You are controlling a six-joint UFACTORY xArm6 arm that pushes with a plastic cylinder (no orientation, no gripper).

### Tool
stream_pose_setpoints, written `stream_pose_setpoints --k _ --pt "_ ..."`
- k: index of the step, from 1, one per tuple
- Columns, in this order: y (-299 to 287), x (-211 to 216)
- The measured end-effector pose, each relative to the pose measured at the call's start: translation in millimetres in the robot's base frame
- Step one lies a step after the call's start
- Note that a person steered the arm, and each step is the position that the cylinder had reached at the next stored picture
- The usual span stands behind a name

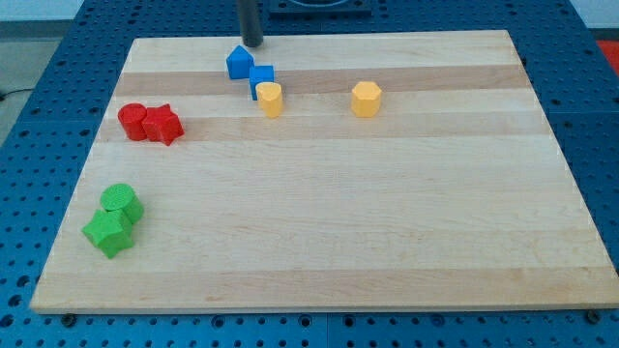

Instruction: Slide the blue triangle to the left of the blue cube

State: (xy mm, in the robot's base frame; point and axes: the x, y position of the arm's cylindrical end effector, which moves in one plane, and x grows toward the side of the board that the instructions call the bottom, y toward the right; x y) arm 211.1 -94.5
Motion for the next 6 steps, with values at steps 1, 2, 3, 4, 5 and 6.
stream_pose_setpoints --k 1,2,3,4,5,6 --pt "-4.8 9.7" --pt "-20.6 20.7" --pt "-30.5 41.0" --pt "-44.5 45.2" --pt "-59.8 56.7" --pt "-69.4 70.9"
